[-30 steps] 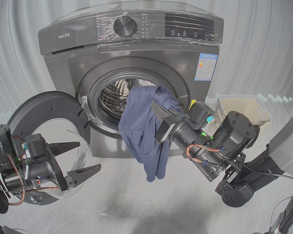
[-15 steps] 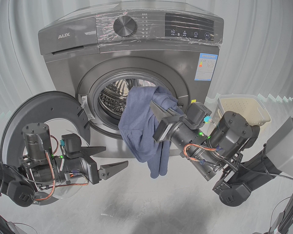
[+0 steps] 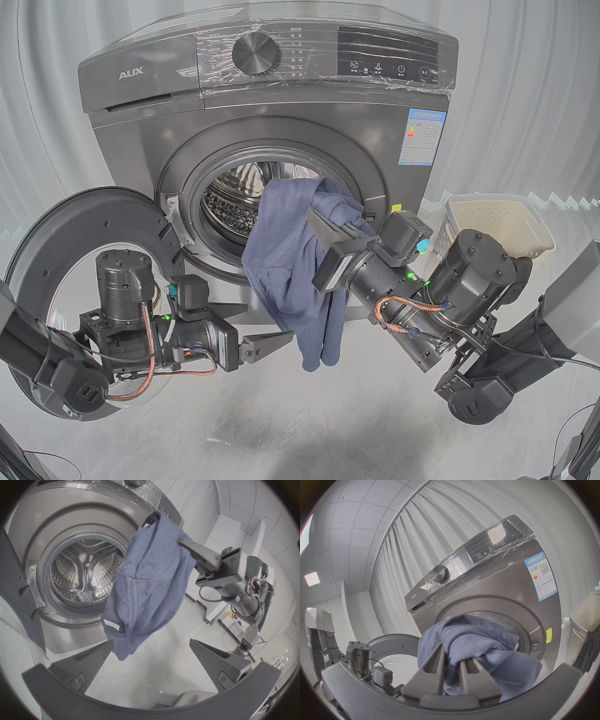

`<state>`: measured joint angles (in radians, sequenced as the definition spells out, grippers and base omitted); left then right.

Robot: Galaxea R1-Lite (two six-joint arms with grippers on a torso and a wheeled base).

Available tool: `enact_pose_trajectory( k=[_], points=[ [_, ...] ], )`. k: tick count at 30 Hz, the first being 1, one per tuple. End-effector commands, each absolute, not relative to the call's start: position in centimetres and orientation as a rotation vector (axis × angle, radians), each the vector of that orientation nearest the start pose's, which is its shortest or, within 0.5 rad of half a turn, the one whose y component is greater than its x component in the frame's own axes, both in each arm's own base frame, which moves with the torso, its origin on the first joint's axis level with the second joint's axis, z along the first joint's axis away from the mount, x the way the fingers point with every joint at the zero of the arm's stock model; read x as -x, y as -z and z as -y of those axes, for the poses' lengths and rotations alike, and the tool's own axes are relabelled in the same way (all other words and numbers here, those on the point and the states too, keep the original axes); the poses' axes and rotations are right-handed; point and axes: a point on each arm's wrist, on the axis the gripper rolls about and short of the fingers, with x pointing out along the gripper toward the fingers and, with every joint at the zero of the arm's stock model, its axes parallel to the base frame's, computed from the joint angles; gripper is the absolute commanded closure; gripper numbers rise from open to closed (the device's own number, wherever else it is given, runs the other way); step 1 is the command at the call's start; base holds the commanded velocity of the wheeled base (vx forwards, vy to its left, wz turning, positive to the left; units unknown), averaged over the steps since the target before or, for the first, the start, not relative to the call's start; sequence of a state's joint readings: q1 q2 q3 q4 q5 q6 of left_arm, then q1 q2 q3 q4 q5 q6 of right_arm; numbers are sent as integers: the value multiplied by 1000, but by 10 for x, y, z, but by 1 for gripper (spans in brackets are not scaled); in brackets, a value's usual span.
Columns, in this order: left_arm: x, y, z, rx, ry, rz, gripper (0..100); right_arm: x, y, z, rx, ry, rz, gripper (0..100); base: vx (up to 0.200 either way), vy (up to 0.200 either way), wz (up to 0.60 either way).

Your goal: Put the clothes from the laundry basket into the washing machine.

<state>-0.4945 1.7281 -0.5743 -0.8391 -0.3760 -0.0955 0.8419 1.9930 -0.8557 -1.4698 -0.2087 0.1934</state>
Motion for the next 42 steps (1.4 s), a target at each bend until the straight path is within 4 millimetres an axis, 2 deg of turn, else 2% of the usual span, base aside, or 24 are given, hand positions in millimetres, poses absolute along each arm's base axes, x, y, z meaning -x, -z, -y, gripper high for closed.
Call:
enact_pose_trajectory(
  k=[1, 13, 26, 27, 36, 40, 42],
  points=[
    [-262, -126, 151, 79, 846, -378, 0, -242, -180, -267, -355, -660, 230, 100, 0, 0, 0],
    [-280, -113, 163, 110, 820, -310, 0, -241, -180, -268, -356, -663, 236, 100, 0, 0, 0],
    [-288, -116, 167, 114, 793, -245, 0, -240, -179, -268, -356, -665, 235, 100, 0, 0, 0],
    [-289, -116, 167, 117, 793, -245, 100, -240, -179, -268, -356, -665, 235, 100, 0, 0, 0],
    [-285, -120, 171, 122, 810, -194, 100, -241, -180, -268, -357, -665, 237, 100, 0, 0, 0],
    [-273, -124, 173, 126, 824, -170, 100, -244, -174, -269, -349, -659, 225, 100, 0, 0, 0],
    [-260, -129, 171, 125, 834, -156, 100, -246, -170, -270, -342, -657, 217, 100, 0, 0, 0]
  ],
)
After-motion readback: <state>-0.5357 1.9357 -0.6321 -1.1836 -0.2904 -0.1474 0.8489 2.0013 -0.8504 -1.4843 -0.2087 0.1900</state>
